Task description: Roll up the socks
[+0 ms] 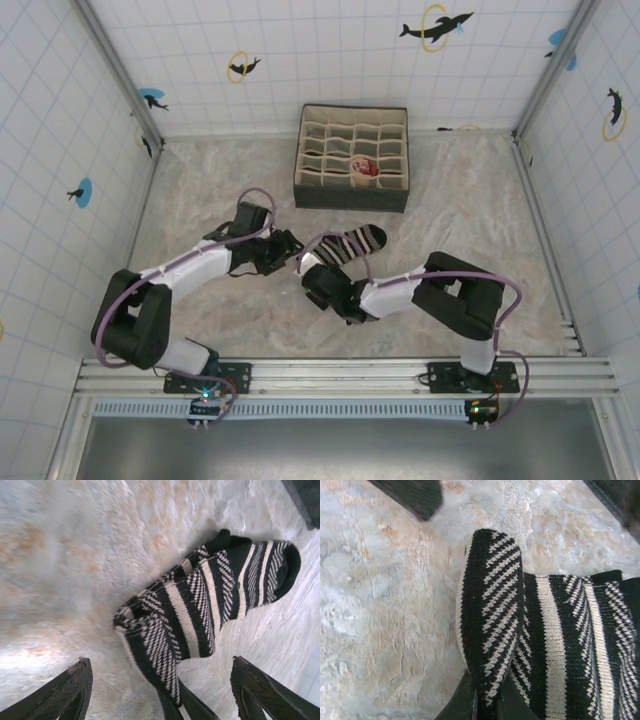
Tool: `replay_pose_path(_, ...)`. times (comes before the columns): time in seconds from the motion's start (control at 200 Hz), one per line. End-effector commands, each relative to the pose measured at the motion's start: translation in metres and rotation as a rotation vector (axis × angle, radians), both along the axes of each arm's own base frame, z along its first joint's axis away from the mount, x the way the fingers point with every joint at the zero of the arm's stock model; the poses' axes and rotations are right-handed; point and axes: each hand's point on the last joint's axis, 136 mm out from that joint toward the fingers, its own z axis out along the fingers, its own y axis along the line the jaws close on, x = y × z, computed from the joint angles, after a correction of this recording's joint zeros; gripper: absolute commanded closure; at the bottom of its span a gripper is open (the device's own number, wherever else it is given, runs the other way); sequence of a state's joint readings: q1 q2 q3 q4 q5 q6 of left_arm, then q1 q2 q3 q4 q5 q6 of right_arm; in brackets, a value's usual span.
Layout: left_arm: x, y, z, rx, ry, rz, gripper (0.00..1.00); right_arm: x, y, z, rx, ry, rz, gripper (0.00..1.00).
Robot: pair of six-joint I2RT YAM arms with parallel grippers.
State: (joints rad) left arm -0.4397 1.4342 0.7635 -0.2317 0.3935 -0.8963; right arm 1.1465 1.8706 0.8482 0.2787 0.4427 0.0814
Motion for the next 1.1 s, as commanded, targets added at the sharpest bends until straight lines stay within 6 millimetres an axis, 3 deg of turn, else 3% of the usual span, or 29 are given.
replay_pose_path(0.0, 0.003, 0.007, 0.003, 0.004, -0.031, 0.052, 0.26, -0.039, -0.029, -0.051, -0.059, 0.334, 0.000, 1.00)
replay_pose_path(0.345, -0.006, 0.005, -0.011, -0.022, -0.009, 0.030, 0.28, -0.042, -0.037, -0.051, 0.343, 0.706, -0.222, 1.00)
replay_pose_path(0.56, -0.005, 0.005, -0.013, -0.022, -0.039, 0.013, 0.30, -0.036, -0.037, -0.037, 0.624, 0.871, -0.304, 1.00)
replay_pose_path(0.691, -0.005, 0.000, -0.017, -0.032, -0.044, -0.011, 0.32, -0.034, -0.038, -0.036, 0.693, 0.974, -0.358, 1.00)
replay_pose_path(0.971, -0.010, -0.034, -0.027, -0.037, -0.069, -0.099, 0.37, -0.027, -0.042, -0.033, 0.810, 1.125, -0.474, 1.00)
replay_pose_path(1.096, -0.005, -0.040, -0.033, -0.034, -0.078, -0.098, 0.37, -0.026, -0.043, -0.033, 0.827, 1.150, -0.496, 1.00)
